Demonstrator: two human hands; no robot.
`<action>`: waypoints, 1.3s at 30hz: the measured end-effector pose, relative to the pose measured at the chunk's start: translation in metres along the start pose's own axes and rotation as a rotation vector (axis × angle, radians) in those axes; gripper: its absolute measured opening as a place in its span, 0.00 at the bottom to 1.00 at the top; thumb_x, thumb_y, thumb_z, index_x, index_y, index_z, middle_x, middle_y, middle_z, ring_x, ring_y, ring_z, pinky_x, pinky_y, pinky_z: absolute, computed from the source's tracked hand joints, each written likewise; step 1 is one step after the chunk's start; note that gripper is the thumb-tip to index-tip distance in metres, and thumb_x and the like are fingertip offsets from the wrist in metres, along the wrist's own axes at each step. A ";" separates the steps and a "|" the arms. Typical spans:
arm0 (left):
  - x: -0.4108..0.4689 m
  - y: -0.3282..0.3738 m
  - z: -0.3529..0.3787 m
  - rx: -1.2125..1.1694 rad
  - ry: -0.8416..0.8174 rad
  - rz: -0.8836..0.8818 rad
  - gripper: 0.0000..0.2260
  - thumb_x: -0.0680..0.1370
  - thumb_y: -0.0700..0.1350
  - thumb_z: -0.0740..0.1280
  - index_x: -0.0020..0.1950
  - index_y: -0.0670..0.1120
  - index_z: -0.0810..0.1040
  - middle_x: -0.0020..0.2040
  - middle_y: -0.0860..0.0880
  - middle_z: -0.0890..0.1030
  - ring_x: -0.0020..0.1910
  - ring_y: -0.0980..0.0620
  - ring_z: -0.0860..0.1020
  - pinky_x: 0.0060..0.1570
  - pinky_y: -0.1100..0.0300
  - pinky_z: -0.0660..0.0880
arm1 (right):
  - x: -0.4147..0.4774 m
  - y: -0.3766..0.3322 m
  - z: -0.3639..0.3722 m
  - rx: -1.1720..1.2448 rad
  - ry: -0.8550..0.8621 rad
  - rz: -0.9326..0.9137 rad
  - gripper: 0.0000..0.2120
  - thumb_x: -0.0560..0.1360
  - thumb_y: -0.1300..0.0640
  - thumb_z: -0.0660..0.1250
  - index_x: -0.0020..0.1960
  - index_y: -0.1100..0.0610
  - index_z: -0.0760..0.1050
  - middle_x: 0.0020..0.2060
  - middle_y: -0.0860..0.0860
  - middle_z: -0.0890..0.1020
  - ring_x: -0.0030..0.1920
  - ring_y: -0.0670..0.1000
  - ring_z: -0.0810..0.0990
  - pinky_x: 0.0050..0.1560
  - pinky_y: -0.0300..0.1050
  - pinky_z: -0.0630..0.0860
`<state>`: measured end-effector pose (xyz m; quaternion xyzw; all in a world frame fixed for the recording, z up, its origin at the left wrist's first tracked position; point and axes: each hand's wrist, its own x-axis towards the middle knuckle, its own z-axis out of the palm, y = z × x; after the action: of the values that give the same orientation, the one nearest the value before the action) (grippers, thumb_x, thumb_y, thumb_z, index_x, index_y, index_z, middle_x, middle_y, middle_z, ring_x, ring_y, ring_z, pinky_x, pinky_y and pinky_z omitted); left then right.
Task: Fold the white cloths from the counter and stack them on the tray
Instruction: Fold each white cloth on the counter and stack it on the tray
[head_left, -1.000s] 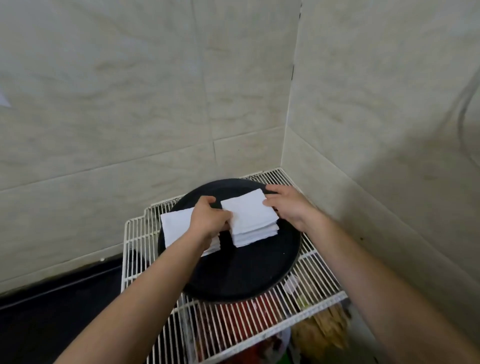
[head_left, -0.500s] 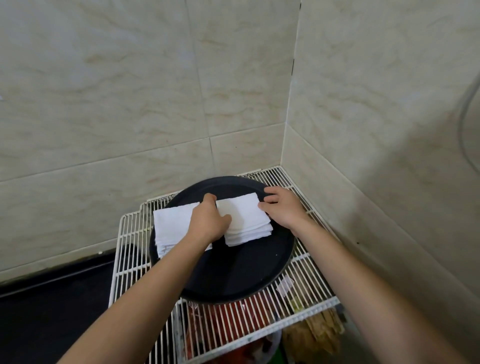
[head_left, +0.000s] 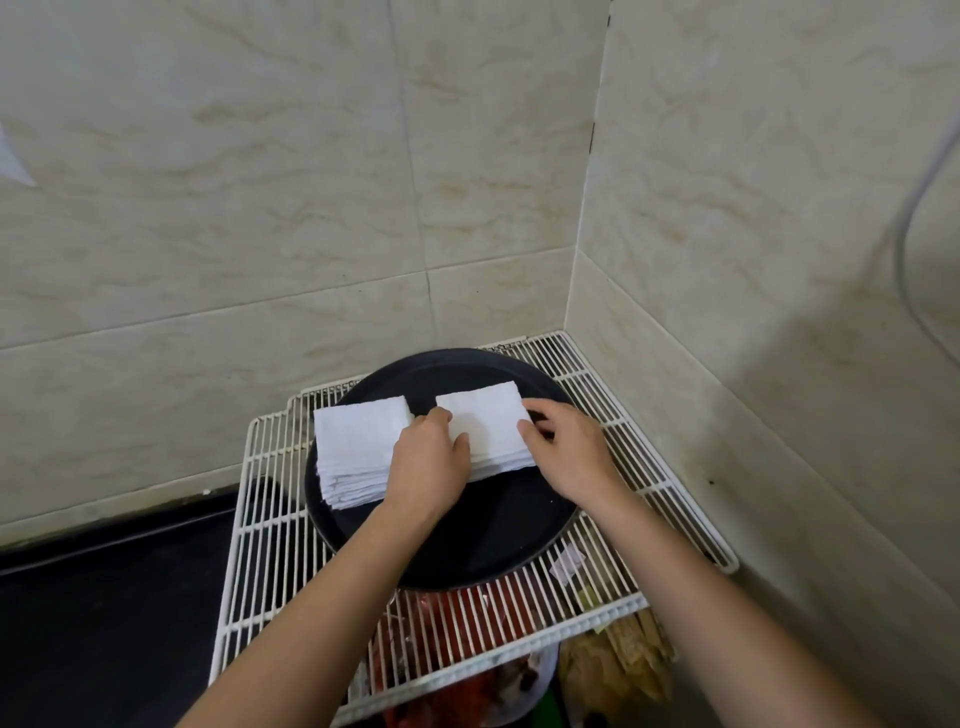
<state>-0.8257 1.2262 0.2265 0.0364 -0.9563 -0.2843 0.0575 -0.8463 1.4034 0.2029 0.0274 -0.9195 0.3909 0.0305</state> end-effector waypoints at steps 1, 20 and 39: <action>-0.004 0.000 -0.005 -0.010 0.021 0.036 0.14 0.81 0.46 0.63 0.63 0.41 0.75 0.54 0.43 0.81 0.53 0.43 0.79 0.50 0.56 0.73 | -0.002 -0.002 -0.003 -0.022 0.027 -0.033 0.20 0.82 0.49 0.62 0.72 0.52 0.72 0.69 0.50 0.76 0.66 0.50 0.76 0.67 0.46 0.72; -0.194 -0.265 -0.227 0.694 0.483 -0.287 0.30 0.81 0.62 0.51 0.79 0.48 0.60 0.80 0.37 0.52 0.79 0.36 0.48 0.72 0.31 0.52 | -0.073 -0.238 0.193 -0.177 -0.159 -0.669 0.34 0.80 0.33 0.47 0.82 0.46 0.47 0.81 0.54 0.43 0.81 0.58 0.41 0.79 0.58 0.42; -0.640 -0.532 -0.431 0.732 0.598 -0.875 0.33 0.80 0.66 0.44 0.81 0.51 0.52 0.81 0.41 0.45 0.80 0.41 0.41 0.73 0.32 0.51 | -0.431 -0.551 0.476 -0.150 -0.424 -1.185 0.36 0.81 0.38 0.56 0.82 0.51 0.44 0.81 0.56 0.42 0.81 0.58 0.42 0.79 0.58 0.45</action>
<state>-0.1160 0.6146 0.2366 0.5181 -0.8309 0.0855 0.1841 -0.3924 0.6904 0.2350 0.6063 -0.7594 0.2282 0.0606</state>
